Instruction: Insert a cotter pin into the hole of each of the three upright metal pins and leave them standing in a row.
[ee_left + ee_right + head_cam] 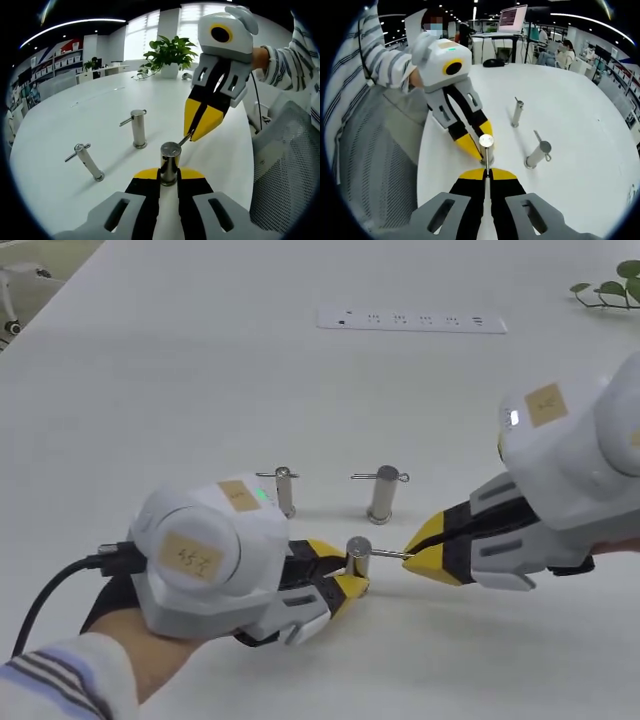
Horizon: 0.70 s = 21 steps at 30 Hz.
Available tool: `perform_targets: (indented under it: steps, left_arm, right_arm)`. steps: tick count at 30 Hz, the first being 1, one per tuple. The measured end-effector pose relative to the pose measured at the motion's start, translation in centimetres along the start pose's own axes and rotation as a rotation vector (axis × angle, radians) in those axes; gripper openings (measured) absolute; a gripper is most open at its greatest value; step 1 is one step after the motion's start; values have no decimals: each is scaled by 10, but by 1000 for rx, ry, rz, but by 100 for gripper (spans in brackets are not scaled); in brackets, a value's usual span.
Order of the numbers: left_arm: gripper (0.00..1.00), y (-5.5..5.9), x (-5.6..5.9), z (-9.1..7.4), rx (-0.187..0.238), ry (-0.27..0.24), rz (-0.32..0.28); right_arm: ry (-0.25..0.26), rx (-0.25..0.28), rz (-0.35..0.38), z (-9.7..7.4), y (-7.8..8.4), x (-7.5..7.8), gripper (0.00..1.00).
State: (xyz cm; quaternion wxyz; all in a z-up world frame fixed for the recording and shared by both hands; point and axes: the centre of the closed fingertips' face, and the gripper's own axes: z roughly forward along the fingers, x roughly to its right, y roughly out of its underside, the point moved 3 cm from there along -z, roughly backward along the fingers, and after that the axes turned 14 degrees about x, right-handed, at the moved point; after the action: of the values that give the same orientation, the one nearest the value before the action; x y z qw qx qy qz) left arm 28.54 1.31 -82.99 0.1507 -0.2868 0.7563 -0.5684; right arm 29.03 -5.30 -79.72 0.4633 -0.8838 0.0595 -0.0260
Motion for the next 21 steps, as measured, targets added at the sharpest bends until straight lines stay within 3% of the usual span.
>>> perform_targets:
  steps: [21]
  left_arm:
    - [11, 1, 3, 1, 7, -3, -9]
  right_arm:
    - [-10, 31, 3, 17, -10, -2, 4]
